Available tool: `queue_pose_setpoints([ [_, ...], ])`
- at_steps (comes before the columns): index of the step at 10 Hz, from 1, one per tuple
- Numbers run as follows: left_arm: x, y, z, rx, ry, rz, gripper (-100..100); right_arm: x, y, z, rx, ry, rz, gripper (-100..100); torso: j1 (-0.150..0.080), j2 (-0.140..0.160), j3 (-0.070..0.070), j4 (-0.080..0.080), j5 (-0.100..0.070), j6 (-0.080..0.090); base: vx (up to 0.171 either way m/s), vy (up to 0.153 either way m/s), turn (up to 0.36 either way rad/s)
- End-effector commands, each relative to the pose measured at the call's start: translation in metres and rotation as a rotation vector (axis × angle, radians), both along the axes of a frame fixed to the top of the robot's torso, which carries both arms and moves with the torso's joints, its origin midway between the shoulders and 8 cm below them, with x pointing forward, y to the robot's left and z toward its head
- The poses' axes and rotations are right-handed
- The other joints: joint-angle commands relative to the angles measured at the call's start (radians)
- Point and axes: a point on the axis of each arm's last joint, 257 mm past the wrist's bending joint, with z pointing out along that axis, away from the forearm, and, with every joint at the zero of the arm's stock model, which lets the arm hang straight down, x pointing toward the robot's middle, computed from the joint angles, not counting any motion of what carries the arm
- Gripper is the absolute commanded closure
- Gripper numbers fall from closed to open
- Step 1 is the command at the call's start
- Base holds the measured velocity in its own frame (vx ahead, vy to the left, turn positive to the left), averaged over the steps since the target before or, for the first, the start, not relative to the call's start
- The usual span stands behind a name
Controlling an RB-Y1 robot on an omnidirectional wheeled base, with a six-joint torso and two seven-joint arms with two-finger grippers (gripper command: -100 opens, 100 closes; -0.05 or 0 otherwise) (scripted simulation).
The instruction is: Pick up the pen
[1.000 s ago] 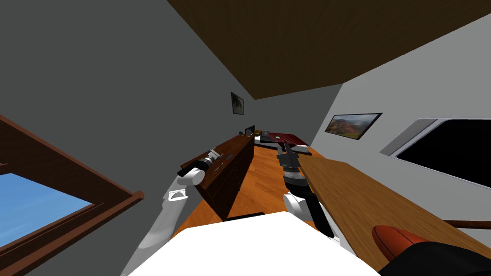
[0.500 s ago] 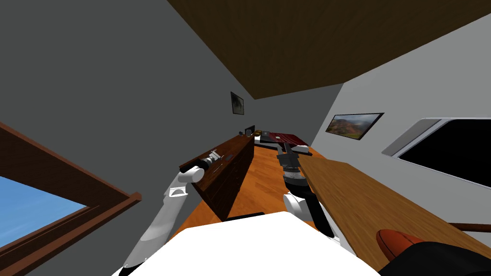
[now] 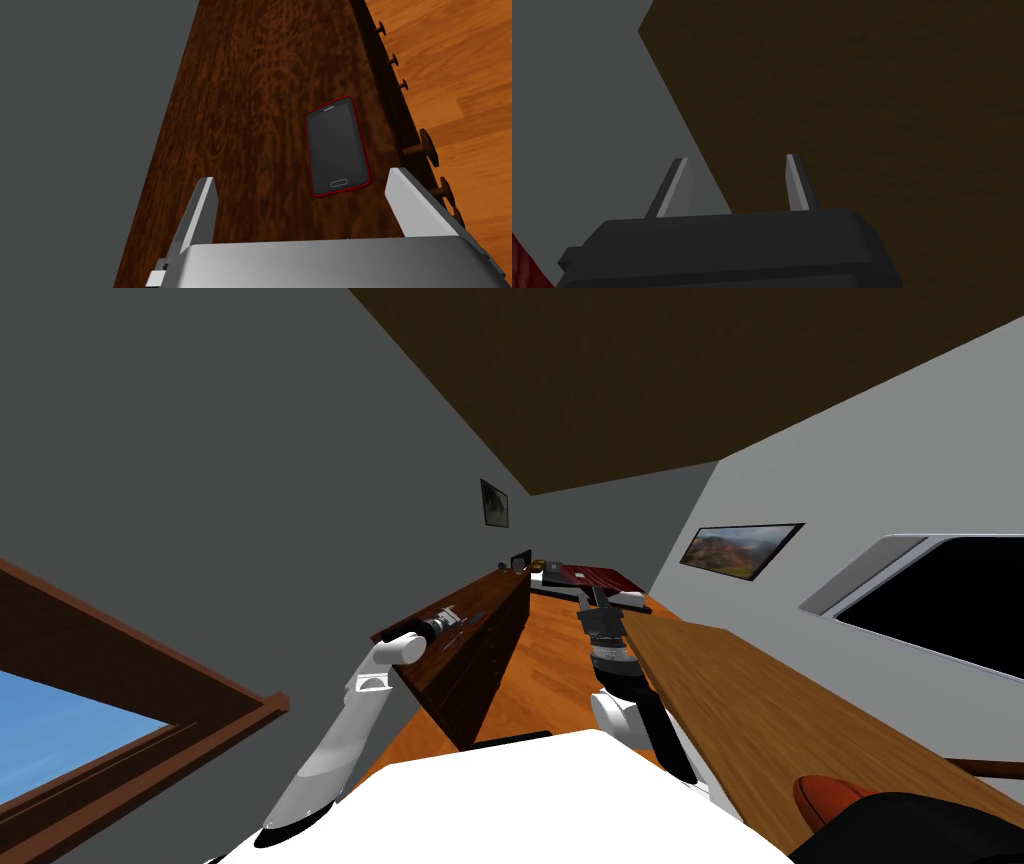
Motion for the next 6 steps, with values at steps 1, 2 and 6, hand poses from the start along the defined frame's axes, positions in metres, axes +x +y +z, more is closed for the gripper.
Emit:
queue_pose_setpoints([
  [1,-0.002,0.006,-0.016,-0.021,0.073,0.005,-100,0.0,0.0,0.0,0.0,0.0,0.0,0,0.0,0.0,0.0,0.0,0.0,0.0,0.029,-0.012,0.002],
  [2,-0.004,0.006,-0.022,-0.016,0.097,0.001,-100,0.0,0.0,0.0,0.0,0.0,0.0,0,0.0,0.0,0.0,0.0,0.0,0.0,0.026,-0.009,0.004],
  [6,-0.013,0.016,-0.055,-0.042,0.245,0.015,-100,0.0,0.0,0.0,0.0,0.0,0.0,0,0.0,0.0,0.0,0.0,0.0,0.0,0.026,-0.009,0.002],
])
